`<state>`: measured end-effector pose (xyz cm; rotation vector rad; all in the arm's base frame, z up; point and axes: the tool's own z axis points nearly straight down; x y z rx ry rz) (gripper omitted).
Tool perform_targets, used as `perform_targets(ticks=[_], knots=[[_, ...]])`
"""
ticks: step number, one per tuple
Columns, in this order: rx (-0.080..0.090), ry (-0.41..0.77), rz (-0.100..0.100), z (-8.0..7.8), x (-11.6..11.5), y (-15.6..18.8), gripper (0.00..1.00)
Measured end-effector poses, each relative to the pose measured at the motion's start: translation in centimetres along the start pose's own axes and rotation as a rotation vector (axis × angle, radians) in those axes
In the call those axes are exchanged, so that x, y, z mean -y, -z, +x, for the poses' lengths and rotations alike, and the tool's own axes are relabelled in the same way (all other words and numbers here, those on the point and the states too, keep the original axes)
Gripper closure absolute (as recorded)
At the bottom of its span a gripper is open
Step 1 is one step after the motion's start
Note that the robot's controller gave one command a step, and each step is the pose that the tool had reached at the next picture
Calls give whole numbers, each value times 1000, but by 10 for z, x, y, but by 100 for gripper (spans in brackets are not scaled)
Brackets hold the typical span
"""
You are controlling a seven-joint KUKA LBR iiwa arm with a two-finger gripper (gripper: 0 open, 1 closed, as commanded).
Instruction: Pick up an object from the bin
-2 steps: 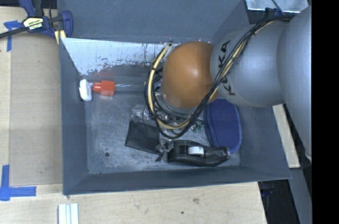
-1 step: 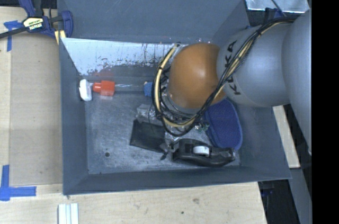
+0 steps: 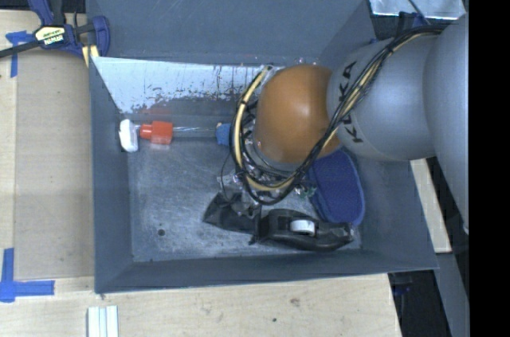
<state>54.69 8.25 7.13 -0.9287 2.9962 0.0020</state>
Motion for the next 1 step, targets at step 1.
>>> perform_targets(ticks=[1], knots=[[7, 49, 5, -19, -3, 168, 100]])
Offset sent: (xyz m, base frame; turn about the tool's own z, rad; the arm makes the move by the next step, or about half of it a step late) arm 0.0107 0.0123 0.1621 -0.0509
